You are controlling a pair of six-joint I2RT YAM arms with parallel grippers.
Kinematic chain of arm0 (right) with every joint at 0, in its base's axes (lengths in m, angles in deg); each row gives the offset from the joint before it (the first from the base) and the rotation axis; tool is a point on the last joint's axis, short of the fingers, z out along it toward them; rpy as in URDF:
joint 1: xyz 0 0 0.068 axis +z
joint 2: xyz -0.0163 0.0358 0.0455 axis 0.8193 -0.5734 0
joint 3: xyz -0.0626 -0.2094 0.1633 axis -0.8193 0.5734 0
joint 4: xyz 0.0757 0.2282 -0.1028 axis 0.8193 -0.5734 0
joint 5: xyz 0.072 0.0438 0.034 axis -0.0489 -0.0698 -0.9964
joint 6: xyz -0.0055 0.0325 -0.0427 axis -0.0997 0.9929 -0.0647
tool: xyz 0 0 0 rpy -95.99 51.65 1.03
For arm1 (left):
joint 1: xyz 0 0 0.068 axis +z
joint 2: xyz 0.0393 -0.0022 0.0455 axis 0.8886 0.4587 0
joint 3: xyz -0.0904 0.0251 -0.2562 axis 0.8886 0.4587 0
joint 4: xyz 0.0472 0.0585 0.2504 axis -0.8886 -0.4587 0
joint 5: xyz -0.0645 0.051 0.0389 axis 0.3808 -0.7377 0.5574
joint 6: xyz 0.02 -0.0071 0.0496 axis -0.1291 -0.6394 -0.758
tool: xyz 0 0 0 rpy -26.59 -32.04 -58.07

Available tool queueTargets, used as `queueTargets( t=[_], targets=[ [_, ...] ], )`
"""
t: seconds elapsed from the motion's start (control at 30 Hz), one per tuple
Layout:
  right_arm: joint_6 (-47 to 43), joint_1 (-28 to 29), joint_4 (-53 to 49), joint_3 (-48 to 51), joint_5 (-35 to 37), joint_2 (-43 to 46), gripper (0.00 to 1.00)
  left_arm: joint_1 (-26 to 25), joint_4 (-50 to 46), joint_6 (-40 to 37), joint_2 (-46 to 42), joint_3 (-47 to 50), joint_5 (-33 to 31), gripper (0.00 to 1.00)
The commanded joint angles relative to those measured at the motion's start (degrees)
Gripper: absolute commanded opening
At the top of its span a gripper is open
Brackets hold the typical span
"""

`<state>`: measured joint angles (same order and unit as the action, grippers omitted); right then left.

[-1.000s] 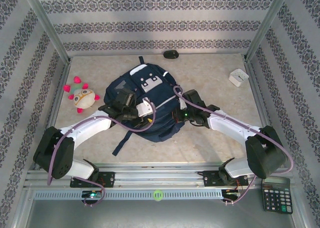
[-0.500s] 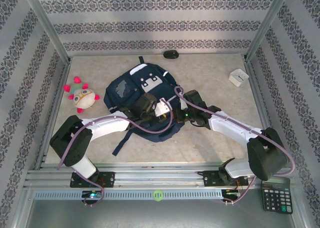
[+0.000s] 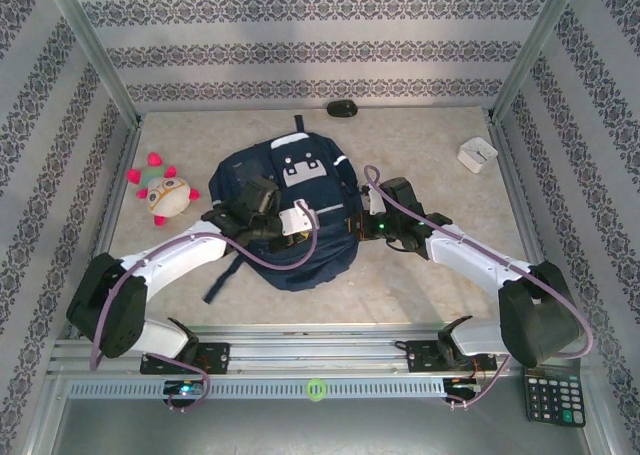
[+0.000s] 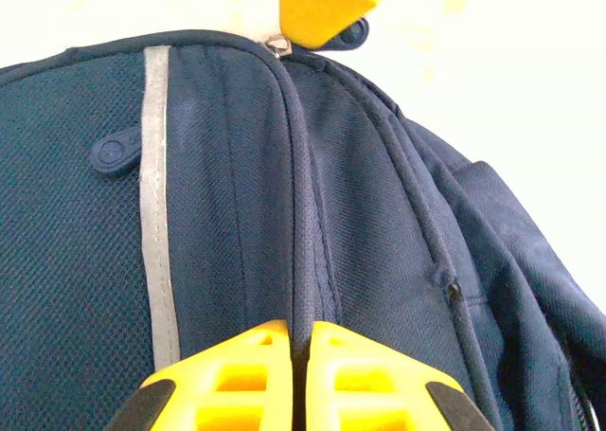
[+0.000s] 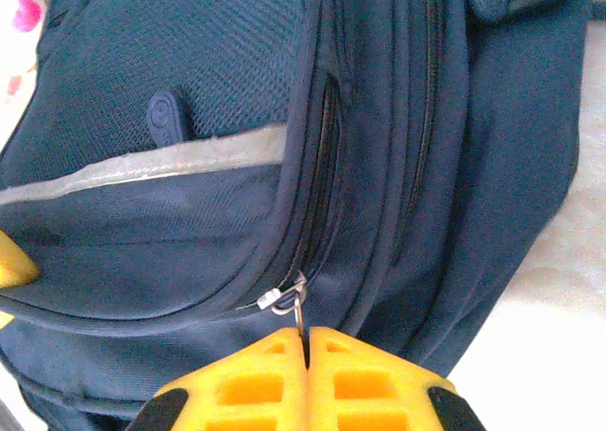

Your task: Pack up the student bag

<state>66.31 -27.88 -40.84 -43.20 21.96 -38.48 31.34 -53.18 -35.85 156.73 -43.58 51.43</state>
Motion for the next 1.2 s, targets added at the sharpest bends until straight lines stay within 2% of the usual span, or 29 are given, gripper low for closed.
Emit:
queueTargets(
  t=[0.0, 0.27, 0.5, 0.7, 0.83, 0.9, 0.93, 0.97, 1.07, 1.1, 1.17],
  targets=[
    [-0.6, -1.7, -3.2, 1.2, 4.8, 0.5, 0.00, 2.5, -9.2, -6.5, -1.9, -0.1, 5.2, 0.00],
    [-0.2, -3.3, -1.3, -1.0, 6.7, -3.3, 0.00, 3.0, -16.6, -11.0, -2.2, -2.2, 11.2, 0.00],
    [2.7, -4.1, 6.9, -5.6, 6.0, -9.8, 0.00, 2.8, -19.3, -13.9, -2.1, -2.4, 15.4, 0.00],
    [5.8, -4.7, 13.7, -7.4, 10.9, -13.5, 0.00, 2.6, -20.8, -15.4, -1.8, -2.5, 15.8, 0.00],
    [6.1, -5.3, 16.1, -9.2, 9.7, -16.4, 0.00, 2.4, -20.5, -15.3, -1.9, -2.0, 15.9, 0.00],
    [6.1, -5.3, 17.0, -9.3, 8.8, -16.4, 0.00, 2.4, -18.2, -12.9, -2.2, -1.5, 15.0, 0.00],
    [5.9, -5.2, 17.1, -9.2, 8.7, -16.1, 0.00, 2.4, -16.1, -10.9, -2.6, -1.0, 14.4, 0.04],
    [5.5, -5.0, 17.0, -8.8, 8.8, -15.5, 0.00, 2.4, -13.0, -8.0, -3.2, -0.4, 13.2, 0.15],
    [5.2, -4.8, 16.9, -6.5, 8.8, -13.0, 0.00, 2.4, -3.6, 6.0, -4.2, 0.4, 6.8, 0.55],
    [5.3, -4.7, 16.8, -5.5, 8.9, -12.0, 0.00, 2.4, -1.0, 11.4, -4.3, 0.3, 3.6, 0.64],
    [5.6, -4.3, 16.5, -3.9, 9.2, -10.5, 0.00, 2.4, 2.5, 22.5, -4.3, -0.6, -4.5, 0.74]
  ],
)
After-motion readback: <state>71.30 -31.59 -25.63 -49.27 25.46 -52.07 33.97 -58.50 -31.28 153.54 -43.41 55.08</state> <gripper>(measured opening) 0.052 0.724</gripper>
